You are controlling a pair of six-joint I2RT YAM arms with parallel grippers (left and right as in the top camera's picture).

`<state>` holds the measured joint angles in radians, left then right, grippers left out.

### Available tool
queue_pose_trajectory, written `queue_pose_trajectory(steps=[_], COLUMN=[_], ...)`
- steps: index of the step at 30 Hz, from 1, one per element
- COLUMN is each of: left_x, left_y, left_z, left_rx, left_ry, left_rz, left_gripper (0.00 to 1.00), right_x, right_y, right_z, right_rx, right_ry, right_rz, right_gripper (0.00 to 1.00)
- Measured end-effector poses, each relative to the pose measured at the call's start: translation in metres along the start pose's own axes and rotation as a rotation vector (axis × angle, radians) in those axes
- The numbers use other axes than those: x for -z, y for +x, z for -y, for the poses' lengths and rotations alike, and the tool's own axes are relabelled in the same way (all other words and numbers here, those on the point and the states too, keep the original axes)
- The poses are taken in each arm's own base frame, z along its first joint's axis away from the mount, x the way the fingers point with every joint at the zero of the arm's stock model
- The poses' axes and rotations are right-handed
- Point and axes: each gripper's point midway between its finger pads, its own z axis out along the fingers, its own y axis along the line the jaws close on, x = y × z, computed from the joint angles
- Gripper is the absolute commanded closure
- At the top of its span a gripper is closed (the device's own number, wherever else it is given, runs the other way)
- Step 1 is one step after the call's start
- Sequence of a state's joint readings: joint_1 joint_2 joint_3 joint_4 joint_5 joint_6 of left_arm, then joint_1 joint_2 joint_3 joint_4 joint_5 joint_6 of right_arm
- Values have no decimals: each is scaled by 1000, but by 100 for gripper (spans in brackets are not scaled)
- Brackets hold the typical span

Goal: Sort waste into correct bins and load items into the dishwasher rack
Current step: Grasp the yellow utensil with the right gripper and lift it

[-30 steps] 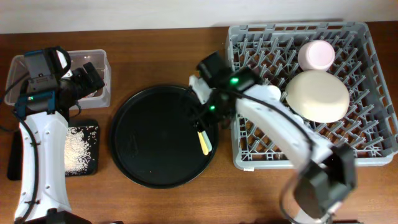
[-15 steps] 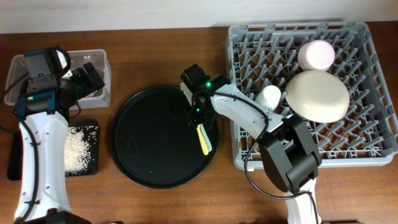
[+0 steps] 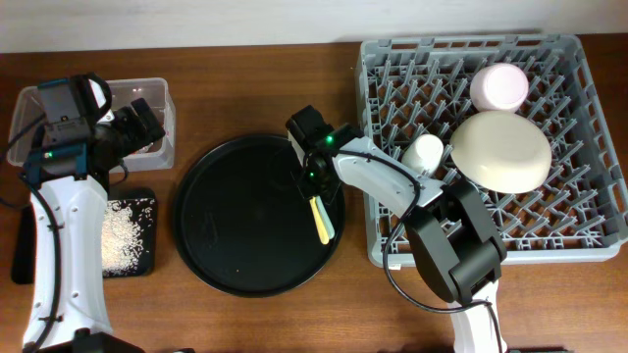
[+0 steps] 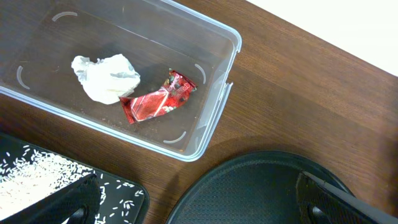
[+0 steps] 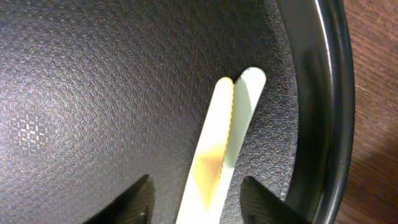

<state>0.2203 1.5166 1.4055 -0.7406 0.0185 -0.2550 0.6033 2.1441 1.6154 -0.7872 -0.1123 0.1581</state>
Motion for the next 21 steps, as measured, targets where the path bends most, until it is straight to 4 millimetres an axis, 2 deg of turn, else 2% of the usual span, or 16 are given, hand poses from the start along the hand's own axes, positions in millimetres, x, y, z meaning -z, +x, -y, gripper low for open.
queue_pose_trajectory(steps=[9, 13, 16, 18, 21], left_x=[0, 0, 0, 0, 0], left_y=[0, 0, 0, 0, 0], left_z=[0, 0, 0, 0, 0], left_rx=[0, 0, 0, 0, 0], left_ry=[0, 0, 0, 0, 0], left_rz=[0, 0, 0, 0, 0], left_gripper=[1, 1, 1, 1, 1], right_x=[-11, -12, -11, -11, -7], right_y=[9, 9, 8, 8, 3], right_z=[3, 3, 3, 3, -1], right_rx=[-3, -5, -4, -4, -12], right_ry=[1, 1, 2, 4, -12], right_rz=[-6, -6, -5, -3, 17], right_gripper=[65, 79, 82, 94, 96])
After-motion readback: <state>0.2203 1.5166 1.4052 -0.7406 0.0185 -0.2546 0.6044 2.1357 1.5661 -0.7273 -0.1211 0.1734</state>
